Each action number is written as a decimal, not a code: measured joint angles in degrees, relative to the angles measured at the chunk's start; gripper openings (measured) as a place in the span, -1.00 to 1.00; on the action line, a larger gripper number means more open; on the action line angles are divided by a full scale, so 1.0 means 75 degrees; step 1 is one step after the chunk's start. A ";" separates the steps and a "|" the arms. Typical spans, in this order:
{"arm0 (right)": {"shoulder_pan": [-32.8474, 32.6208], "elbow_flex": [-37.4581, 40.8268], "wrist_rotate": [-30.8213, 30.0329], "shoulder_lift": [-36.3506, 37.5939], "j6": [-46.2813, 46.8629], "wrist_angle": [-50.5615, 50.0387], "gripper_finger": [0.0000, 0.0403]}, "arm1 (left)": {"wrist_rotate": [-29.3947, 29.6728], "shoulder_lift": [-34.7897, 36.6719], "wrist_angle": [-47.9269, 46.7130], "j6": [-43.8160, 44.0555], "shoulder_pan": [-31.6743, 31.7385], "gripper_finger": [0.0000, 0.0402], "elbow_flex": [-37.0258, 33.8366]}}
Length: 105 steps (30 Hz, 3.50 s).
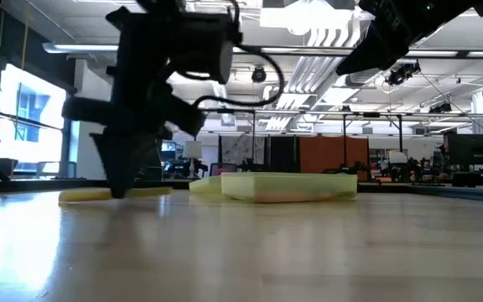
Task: Pick & place school supplies into a supply box
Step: Put the yellow ballpoint pen into the supply box, then close the supply box
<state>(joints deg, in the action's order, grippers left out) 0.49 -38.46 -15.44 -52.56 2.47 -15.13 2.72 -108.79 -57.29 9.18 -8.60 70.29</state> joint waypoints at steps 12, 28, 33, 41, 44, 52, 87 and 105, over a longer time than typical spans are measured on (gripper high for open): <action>0.0000 0.0000 0.0199 0.0003 0.0007 -0.0004 -0.86 | 0.1065 0.0000 0.0763 -0.1138 0.0136 -0.62 0.1925; -0.0020 -0.0006 0.0563 0.0073 0.0412 -0.1576 -0.91 | -0.0858 -0.0178 0.3350 -0.0668 0.2937 -0.61 0.3081; -0.0020 -0.0006 0.0570 0.0073 0.0361 -0.1749 -0.91 | -0.0853 -0.0838 0.3259 -0.0650 0.3151 -0.61 0.3041; -0.0017 -0.0006 0.0536 0.0070 0.0242 -0.1718 -0.92 | -0.0309 -0.1416 0.3216 -0.1494 0.2979 -0.37 0.3041; -0.0020 -0.0006 0.0536 0.0070 0.0068 -0.1704 -0.92 | -0.0073 -0.1416 0.3326 -0.1691 0.2929 -0.18 0.3047; -0.0019 -0.0006 0.0247 0.0070 0.0007 -0.1425 -0.92 | 0.1172 -0.1416 0.2326 -0.0523 0.2946 0.07 0.4084; -0.0117 0.2441 0.1360 -0.0108 0.2047 0.1577 -0.93 | 0.1473 0.1527 0.4255 0.1284 0.4926 -0.92 -0.0228; -0.0122 0.4249 0.0866 -0.1250 0.2684 0.5196 -1.00 | -0.0450 -0.0123 0.5567 0.2421 0.6193 -0.86 -0.0305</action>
<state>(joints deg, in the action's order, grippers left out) -0.42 -6.59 -8.95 -61.93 22.60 23.85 -0.66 -109.71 -15.54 27.33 37.84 68.01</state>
